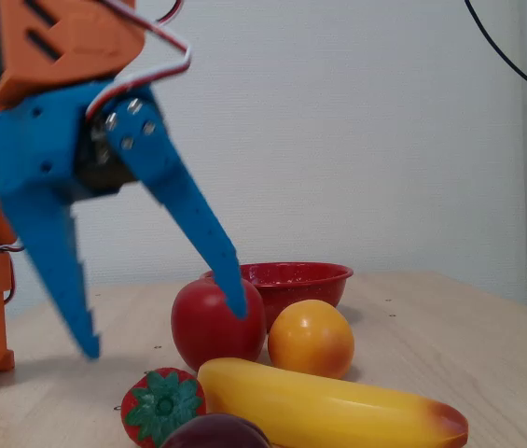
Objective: Put plum in the red bowl.
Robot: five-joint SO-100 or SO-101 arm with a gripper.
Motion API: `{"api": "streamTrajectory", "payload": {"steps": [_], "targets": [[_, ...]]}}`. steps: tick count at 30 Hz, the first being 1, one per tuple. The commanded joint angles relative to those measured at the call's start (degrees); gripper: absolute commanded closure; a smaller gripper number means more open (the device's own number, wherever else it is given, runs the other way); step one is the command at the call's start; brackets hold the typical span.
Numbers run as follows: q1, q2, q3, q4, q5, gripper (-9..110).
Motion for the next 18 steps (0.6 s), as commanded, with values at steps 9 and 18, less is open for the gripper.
{"api": "streamTrajectory", "payload": {"steps": [9,18], "targets": [[-1.23,-3.69,-9.4,5.1,6.59,41],[0.35,-10.11,-14.77,5.1,4.13,39]]}}
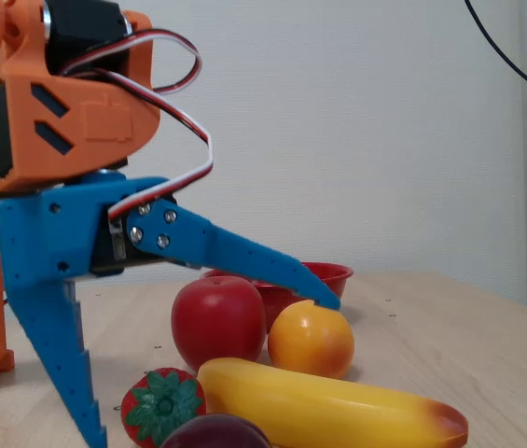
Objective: Put plum in the red bowl.
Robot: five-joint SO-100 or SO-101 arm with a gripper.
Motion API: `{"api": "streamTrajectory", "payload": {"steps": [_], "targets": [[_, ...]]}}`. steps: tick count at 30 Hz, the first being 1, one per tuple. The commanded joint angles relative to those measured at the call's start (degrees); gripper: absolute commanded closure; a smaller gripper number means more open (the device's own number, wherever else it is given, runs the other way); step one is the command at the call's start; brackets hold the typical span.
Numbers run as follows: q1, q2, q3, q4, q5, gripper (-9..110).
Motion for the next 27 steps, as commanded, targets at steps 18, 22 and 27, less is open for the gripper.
{"api": "streamTrajectory", "payload": {"steps": [18,22,27], "targets": [[2.55,-7.29,-14.15,5.01,-2.99,39],[2.99,-10.28,-18.02,5.01,-3.34,39],[3.25,-11.16,-17.93,4.39,-3.16,39]]}}
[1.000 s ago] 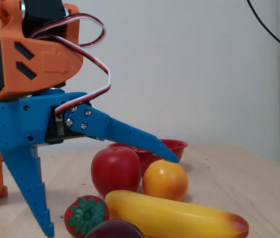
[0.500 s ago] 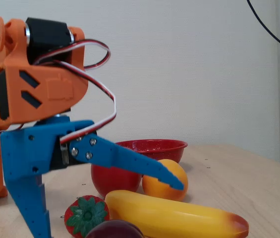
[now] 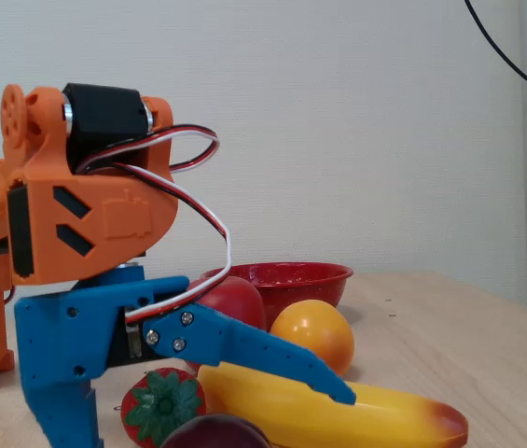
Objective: Put plum in the red bowl.
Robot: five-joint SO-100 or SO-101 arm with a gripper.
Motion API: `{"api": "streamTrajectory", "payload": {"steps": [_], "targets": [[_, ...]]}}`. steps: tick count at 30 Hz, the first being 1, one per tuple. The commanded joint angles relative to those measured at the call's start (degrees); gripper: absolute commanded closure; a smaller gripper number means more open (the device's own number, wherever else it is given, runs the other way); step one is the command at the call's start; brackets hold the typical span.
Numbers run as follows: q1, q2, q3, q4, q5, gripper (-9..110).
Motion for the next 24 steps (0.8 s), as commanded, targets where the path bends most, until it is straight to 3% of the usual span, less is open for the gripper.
{"api": "streamTrajectory", "payload": {"steps": [1,24], "targets": [[2.55,3.78,-4.31,4.31,-1.14,39],[2.99,1.85,-4.31,0.18,-2.64,43]]}}
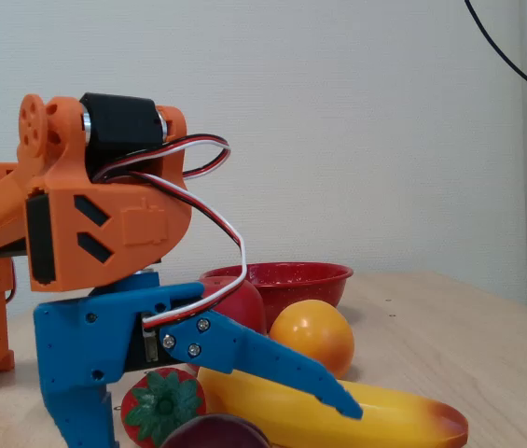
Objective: Put plum in the red bowl.
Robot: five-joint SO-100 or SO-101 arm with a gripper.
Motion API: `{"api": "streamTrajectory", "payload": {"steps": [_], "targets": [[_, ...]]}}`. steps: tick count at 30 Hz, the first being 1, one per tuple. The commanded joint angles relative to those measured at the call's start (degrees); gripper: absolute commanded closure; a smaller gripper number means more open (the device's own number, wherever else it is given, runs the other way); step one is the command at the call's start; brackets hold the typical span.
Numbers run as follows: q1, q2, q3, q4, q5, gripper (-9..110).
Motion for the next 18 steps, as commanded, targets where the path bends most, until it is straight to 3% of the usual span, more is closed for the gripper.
{"api": "streamTrajectory", "payload": {"steps": [1,18], "targets": [[1.58,2.81,-3.87,0.44,-1.23,43],[-0.44,4.57,-3.87,0.09,-1.76,43]]}}
